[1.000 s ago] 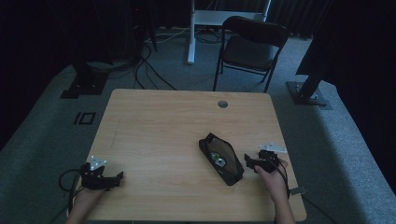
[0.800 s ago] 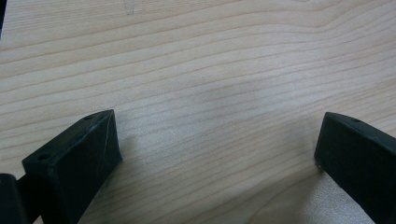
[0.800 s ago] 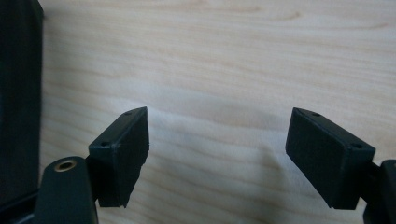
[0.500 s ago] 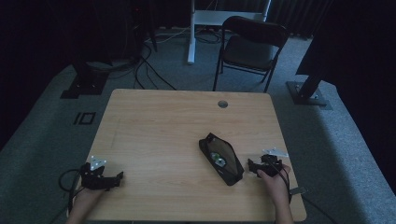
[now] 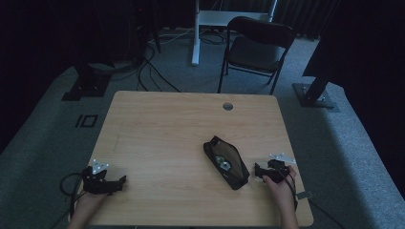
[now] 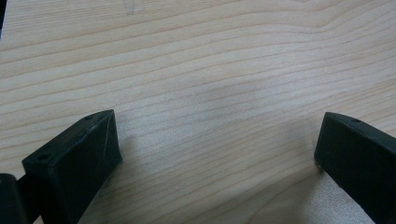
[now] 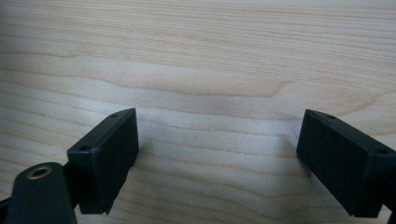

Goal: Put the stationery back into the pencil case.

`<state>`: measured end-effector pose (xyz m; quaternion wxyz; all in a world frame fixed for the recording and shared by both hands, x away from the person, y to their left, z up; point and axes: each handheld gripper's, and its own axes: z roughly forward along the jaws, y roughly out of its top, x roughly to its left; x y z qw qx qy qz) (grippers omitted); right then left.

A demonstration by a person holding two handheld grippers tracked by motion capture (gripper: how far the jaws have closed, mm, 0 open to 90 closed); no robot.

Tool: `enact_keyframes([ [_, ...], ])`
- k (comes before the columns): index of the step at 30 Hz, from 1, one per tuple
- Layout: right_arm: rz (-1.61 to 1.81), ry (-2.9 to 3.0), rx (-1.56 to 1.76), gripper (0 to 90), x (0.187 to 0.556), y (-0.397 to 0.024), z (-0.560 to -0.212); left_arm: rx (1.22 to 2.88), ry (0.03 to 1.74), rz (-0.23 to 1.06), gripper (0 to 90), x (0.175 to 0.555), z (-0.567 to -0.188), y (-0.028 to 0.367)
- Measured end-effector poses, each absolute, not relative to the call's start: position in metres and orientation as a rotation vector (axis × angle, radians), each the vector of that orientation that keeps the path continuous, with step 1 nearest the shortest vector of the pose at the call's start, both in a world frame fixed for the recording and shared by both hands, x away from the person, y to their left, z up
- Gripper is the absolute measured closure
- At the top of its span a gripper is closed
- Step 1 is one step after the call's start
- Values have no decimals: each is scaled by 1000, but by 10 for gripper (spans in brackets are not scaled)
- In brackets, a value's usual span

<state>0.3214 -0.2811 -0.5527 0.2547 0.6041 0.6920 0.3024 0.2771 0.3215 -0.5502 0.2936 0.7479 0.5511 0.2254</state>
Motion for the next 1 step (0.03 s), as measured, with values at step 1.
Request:
enact_keyframes([
  [1,821,1880,1641,122,321,-281,-553,1992,1467,600,1,277,-550,321],
])
